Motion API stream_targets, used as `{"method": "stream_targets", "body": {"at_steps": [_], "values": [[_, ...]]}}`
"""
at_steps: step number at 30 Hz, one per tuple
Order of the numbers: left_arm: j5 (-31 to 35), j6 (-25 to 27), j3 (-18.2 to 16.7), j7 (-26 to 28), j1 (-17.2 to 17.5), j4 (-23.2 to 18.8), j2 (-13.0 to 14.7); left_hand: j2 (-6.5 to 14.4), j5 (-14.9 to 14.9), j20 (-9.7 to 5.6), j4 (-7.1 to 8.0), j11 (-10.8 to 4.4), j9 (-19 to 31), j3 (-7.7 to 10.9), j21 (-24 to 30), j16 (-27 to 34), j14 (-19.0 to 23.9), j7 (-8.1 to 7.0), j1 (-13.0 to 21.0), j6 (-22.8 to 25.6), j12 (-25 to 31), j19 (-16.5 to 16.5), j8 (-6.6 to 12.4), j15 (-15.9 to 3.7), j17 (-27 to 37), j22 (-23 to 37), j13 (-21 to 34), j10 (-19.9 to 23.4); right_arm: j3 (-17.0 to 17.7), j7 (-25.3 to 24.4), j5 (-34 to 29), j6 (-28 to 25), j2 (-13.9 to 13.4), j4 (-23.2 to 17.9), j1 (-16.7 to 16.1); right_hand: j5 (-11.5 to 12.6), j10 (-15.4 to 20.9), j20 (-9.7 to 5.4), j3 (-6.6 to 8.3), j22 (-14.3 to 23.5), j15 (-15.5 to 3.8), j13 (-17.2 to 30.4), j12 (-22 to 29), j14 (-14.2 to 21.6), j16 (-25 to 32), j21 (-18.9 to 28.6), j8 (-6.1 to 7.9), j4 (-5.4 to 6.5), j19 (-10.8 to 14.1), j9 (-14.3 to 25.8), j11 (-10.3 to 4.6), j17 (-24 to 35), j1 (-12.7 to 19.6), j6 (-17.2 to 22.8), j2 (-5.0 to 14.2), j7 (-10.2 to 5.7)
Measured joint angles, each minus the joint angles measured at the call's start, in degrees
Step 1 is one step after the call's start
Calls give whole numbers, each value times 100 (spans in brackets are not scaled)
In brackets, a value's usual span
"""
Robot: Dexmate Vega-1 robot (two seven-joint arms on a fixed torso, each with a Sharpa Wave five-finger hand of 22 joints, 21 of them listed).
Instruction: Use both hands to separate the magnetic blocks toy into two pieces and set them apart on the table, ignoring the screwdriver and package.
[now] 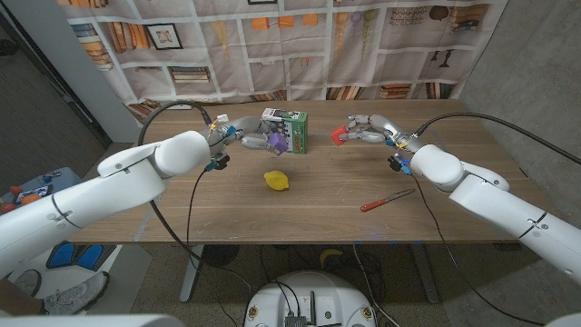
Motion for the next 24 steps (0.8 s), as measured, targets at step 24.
{"method": "stream_targets", "body": {"at_steps": [24], "values": [[648, 780, 0, -418, -15, -320, 642, 8, 12, 62, 13, -50, 10, -77, -22, -28, -22, 0, 97, 0, 0, 0, -12, 21, -1, -1, -1, -11, -642, 564, -1346, -763, -140, -115, 691, 4, 41, -34, -39, 0, -40, 0, 0, 40, 0, 0, 0, 8, 77, 0, -41, 30, 0, -1, 0, -1]]}}
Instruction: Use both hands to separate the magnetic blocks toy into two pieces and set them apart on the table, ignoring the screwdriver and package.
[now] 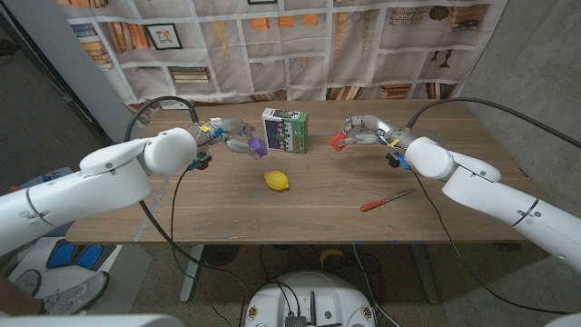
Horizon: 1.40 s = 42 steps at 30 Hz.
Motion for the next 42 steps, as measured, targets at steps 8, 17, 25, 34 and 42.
{"method": "stream_targets", "body": {"at_steps": [8, 17, 25, 34, 42], "values": [[438, 133, 277, -380, -233, 22, 43, 0, 0, 0, 24, -31, 0, -25, 0, -21, -30, 0, 0, 0, 0, 0, -1, 30, 0, 0, 0, 32, -217, 225, -401, -181, 5, 42, 216, -2, 21, -15, 0, 0, 0, 0, 0, 0, 0, 0, 0, 0, 15, 0, -21, 0, 0, 0, 0, 0], [964, 217, 580, -713, -408, 127, -50, -1, 0, 0, 1, -53, 0, -48, 0, -21, -10, 0, 0, 0, 0, 0, -10, 10, 0, -1, 0, 54, -453, 464, -918, -366, 65, 126, 414, -5, 21, -15, -8, 0, -31, 0, 0, 32, 0, 0, 0, -8, 14, 0, -21, 0, 0, -1, 0, -1], [1494, 292, 818, -994, -479, 190, -140, -1, -1, -1, 24, -72, 0, -71, 0, -21, -9, 0, 1, 0, 0, 0, -18, 9, -1, -1, 0, 73, -601, 610, -1261, -486, 138, 216, 529, -21, 20, -14, -16, 0, -31, 0, 0, 31, 0, 0, 0, -16, 14, 0, -21, -1, 0, -1, 0, -1], [2050, 354, 1032, -1227, -493, 314, -318, 10, 19, -23, 1, -102, 0, -95, 0, -21, 22, 0, 52, 0, 0, 22, -55, -22, -1, -1, 0, 103, -817, 897, -1689, -624, 216, 299, 712, -26, 43, -14, -24, 0, -62, 0, 0, 0, 0, 0, 0, -24, 14, 0, -43, -1, 0, -1, 0, -1], [2490, 376, 1192, -1392, -456, 476, -523, 12, 20, -22, 22, -102, 1, -118, 0, -21, 22, 0, 50, 0, 0, 22, -78, -22, -1, -1, -1, 103, -1012, 1222, -2098, -675, 275, 375, 899, -44, 29, -14, -24, 0, -63, 13, 0, -1, 0, 0, 0, -24, 14, 0, -74, -1, 0, -11, 0, -11]]}}
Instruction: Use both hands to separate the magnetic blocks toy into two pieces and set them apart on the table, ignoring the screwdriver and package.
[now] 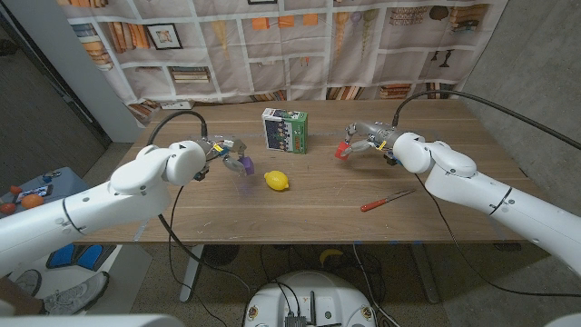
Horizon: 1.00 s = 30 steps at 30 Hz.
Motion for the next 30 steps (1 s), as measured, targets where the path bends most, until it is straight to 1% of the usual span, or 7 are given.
{"method": "stream_targets", "body": {"at_steps": [9, 13, 18, 21, 25, 28, 30], "values": [[213, -30, 76, -68, 35, 214, -217, 22, 0, 0, 1, -31, 7, -48, -24, 0, 0, 0, -21, 0, 0, 0, -21, 0, 0, 0, 0, 31, -123, 235, -292, 11, 88, 141, 120, -19, 0, -22, -5, 0, -31, 0, 0, 31, 0, 0, 0, -9, 21, 0, 1, 0, 1, -20, -1, -20], [327, -116, 132, -113, 34, 336, -305, 23, 0, -2, 1, -72, 7, -48, -24, 0, 0, 0, -21, 0, 0, 2, -23, 0, 0, 0, 0, 72, -172, 323, -405, 46, 129, 213, 172, 8, -21, -42, 34, 0, -31, 0, 0, 31, 0, 0, 0, -49, 42, 0, -20, 0, 3, -20, -3, -20], [415, -181, 173, -148, 24, 445, -390, 37, -1, -31, -6, -72, 7, -55, -24, 0, 31, 0, -7, 0, 0, 30, -30, -31, 0, 0, 0, 72, -224, 437, -559, 73, 169, 279, 218, 25, -21, -63, 66, 0, -55, -1, 0, 55, 0, 0, 0, -82, 63, 0, -20, 0, 156, -52, -155, -52], [470, -220, 195, -172, 16, 509, -446, 37, 22, -31, 17, -72, 7, -79, -24, 1, 31, 0, -7, 0, 0, 30, -29, -31, 0, 0, 0, 72, -263, 500, -644, 82, 197, 321, 251, 30, -31, -73, 66, 0, -72, -1, 0, 72, 0, 0, 1, -82, 73, 1, -30, -1, 174, -52, -173, -52], [497, -227, 222, -194, 2, 573, -504, 36, 24, -36, -6, -72, 6, -103, -24, 1, 6, -31, -6, -31, 0, 25, -29, -50, 0, 0, 0, 72, -274, 576, -732, 86, 203, 332, 259, 30, -41, -73, 66, 0, -72, -1, 0, 72, 0, 0, 2, -82, 72, 1, -40, -17, 207, -51, -205, -52], [590, -254, 255, -269, -21, 626, -560, 36, 24, -39, 11, -97, 6, -120, -40, -20, -51, -71, -6, -71, -18, -10, -78, -54, 0, 0, 0, 44, -319, 640, -810, 101, 240, 389, 297, 30, -41, -73, 66, 0, -72, -1, 0, 72, 0, 0, 2, -82, 72, 1, -40, -17, 209, -51, -207, -52], [650, -258, 276, -323, -38, 654, -591, 36, 24, -61, -4, -92, 6, -138, -67, -24, -85, -104, -7, -104, -27, -43, -105, -21, 0, -1, 0, -12, -341, 672, -854, 121, 261, 418, 312, 30, -41, -72, 65, 0, -71, -1, 0, 72, 0, 0, 6, -81, 72, 1, -40, -16, 418, -52, -177, -52]]}}
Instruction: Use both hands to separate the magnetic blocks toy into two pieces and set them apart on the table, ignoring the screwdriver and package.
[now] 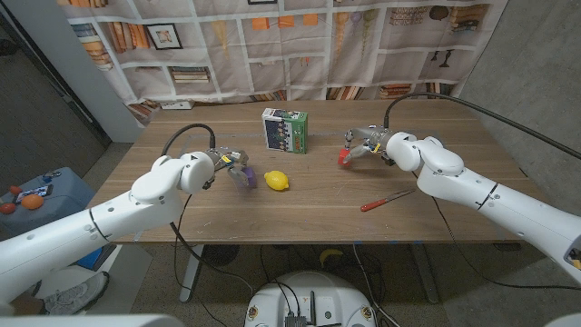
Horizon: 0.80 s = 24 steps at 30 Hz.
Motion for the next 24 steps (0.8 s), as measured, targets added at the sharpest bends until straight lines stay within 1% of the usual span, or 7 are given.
{"method": "stream_targets", "body": {"at_steps": [8, 9, 12, 14, 19, 23, 24], "values": [[142, -15, 73, -141, -55, 108, -106, 0, 0, 5, 13, 2, 0, -76, 0, 0, -125, -75, 0, -68, -40, -67, -87, -6, 0, 0, 0, -123, -32, 108, -133, 22, 49, 68, 22, -1, 0, 0, -7, 0, 0, 0, 0, 0, 0, 0, 0, -7, 0, 0, 0, 0, 0, 0, 0, 0], [162, -17, 83, -167, -64, 124, -123, 0, 0, 9, 13, 20, -5, -76, 0, 0, -133, -196, -1, -9, -40, -98, -124, -10, 0, 0, 0, -141, -35, 121, -146, 23, 57, 77, 22, -1, 0, 0, -7, 0, 0, 0, 0, 0, 0, 0, 0, -7, 0, 0, 0, 0, -1, 0, 1, 0], [196, -21, 108, -228, -90, 162, -165, 0, 0, -1, 13, 10, -5, -123, 0, 0, -159, -206, -1, -19, -40, -124, -138, 17, 0, 0, 0, -176, -45, 157, -178, 23, 76, 100, 24, -6, 0, 0, -8, 0, 0, 0, 0, 0, 0, 0, 0, -7, 0, 0, 0, 0, -1, 0, 1, 0], [214, -23, 122, -263, -105, 181, -185, 1, 0, -1, 13, 1, -3, -123, 0, 0, -194, -267, -2, -78, -40, -129, -182, -10, 0, 0, 0, -185, -48, 175, -196, 23, 83, 110, 27, 0, 0, -20, -8, 0, 0, 0, 0, 0, 0, 0, 0, -6, 20, 0, 0, 1, -1, 0, 0, 0], [266, -44, 168, -402, -164, 236, -238, 23, 0, 0, 16, -37, 1, -215, 0, -21, -316, -654, -25, -72, -40, -184, -338, 29, 0, 0, 0, -313, -55, 233, -238, 22, 101, 140, 37, 15, 0, -20, -9, 0, 0, 0, -33, 0, 0, 0, 0, -5, 20, 0, 1, 1, 0, -30, 0, -30], [307, -52, 197, -499, -205, 264, -262, 46, 0, -11, 36, -24, 1, -240, -1, -21, -370, -707, -47, -107, -62, -220, -378, 22, 0, 0, 30, -399, -58, 274, -252, 35, 105, 157, 43, 15, -54, -20, -41, 0, 4, 0, -52, -3, -25, 0, 0, 26, 20, 0, 52, 1, 0, -71, 1, -71], [317, -53, 204, -525, -216, 268, -267, 46, 0, -3, 38, -30, 1, -246, -31, -22, -393, -728, -47, -129, -62, -254, -380, 45, 0, 0, 30, -420, -58, 279, -254, 37, 105, 158, 44, 15, -75, -20, -57, 0, 22, 0, -54, -22, -40, 0, 0, 42, 20, 0, 29, 1, 0, -101, 1, -101]]}}
